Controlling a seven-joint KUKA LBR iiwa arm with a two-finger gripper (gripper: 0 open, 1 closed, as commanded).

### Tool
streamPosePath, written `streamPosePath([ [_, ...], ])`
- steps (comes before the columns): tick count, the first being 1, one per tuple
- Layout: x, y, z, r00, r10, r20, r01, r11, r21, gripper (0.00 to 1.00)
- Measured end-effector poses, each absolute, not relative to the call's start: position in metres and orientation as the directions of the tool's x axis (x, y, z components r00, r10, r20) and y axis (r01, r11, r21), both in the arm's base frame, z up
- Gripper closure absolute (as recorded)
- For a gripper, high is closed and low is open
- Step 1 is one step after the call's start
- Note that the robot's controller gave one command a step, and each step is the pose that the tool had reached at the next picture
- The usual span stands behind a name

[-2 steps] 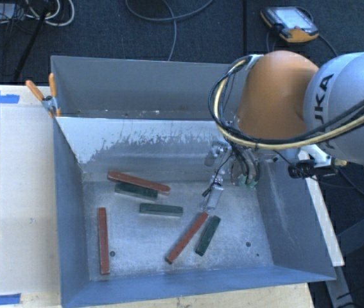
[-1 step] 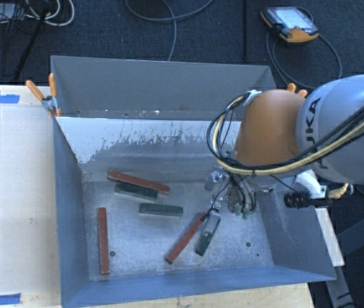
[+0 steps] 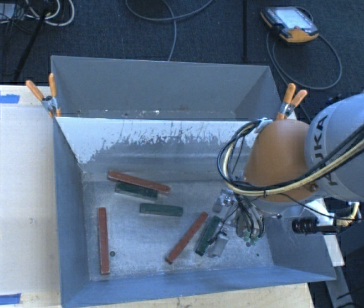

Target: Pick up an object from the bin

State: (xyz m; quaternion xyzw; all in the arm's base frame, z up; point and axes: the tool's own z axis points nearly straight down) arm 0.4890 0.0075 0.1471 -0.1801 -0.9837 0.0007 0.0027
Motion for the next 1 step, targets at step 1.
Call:
streamPosePath([
  [1, 0.5193, 0.0428, 0.0929, -0.940, 0.341, -0.007, 0.341, 0.940, 0.002, 0.00],
])
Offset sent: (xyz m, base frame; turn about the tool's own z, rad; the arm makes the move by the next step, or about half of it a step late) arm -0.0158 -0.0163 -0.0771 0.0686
